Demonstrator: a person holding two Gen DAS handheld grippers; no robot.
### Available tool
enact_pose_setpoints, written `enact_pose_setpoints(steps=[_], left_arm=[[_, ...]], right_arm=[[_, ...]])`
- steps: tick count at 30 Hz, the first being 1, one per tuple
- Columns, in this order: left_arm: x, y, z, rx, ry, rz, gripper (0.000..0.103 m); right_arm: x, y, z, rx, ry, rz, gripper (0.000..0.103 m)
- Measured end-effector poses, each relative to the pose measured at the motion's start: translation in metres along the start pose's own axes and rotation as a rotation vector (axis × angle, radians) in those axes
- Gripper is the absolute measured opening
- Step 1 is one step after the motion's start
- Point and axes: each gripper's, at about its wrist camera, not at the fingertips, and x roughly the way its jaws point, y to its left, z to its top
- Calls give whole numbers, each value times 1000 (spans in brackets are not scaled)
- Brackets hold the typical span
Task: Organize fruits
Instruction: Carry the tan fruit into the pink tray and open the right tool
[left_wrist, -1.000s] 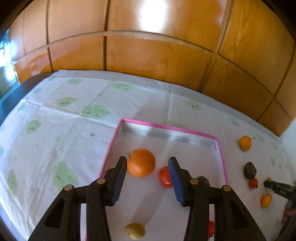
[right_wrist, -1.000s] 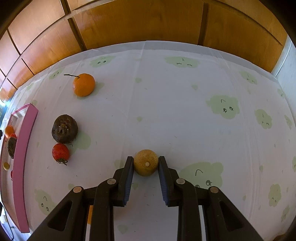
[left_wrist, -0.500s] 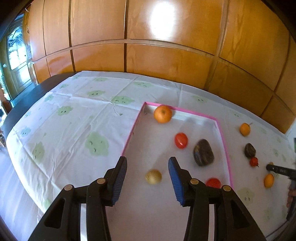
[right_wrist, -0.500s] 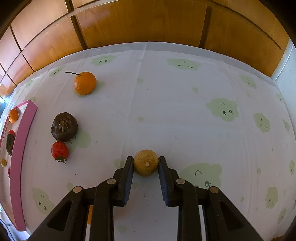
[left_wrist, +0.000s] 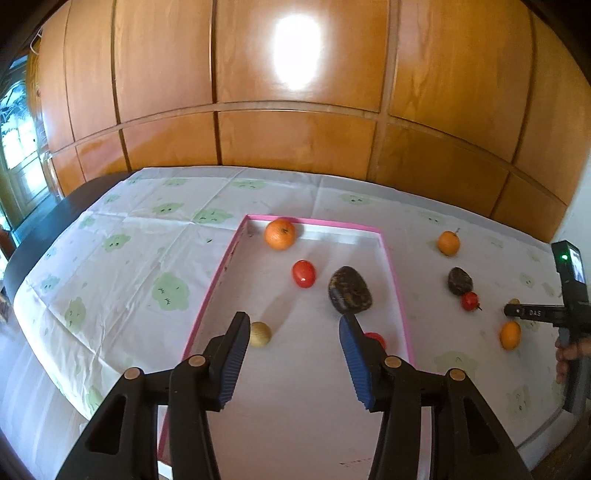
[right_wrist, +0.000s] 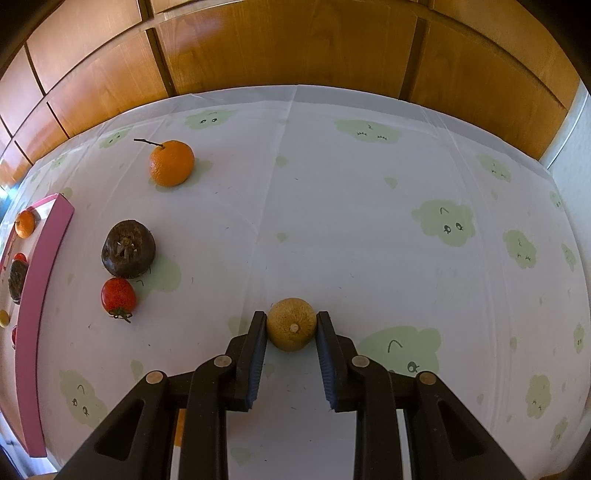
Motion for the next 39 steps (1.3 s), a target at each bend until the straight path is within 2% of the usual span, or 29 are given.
enact_pose_setpoints(steps=[8, 14, 18, 25, 31, 39], left_arm=[[-5, -6, -2, 22, -3, -8, 51], [-5, -3, -4, 13, -1, -5, 51], [-6, 1, -4, 3, -8, -1, 52], [-8, 10, -7, -18, -9, -2, 52], [-10, 28, -10, -57, -13, 15, 52], [-12, 59, -15, -120, -16, 60, 52]], right_arm=[[-3, -1, -1, 20, -8, -2, 26], [-35, -5, 0, 52, -102, 48, 26], [-53, 10, -2, 13, -137, 92, 26], [-84, 63, -3, -95, -184, 243, 26], [-101, 129, -7, -227, -203, 388, 26], [-89, 203, -15, -344, -158, 466, 26]])
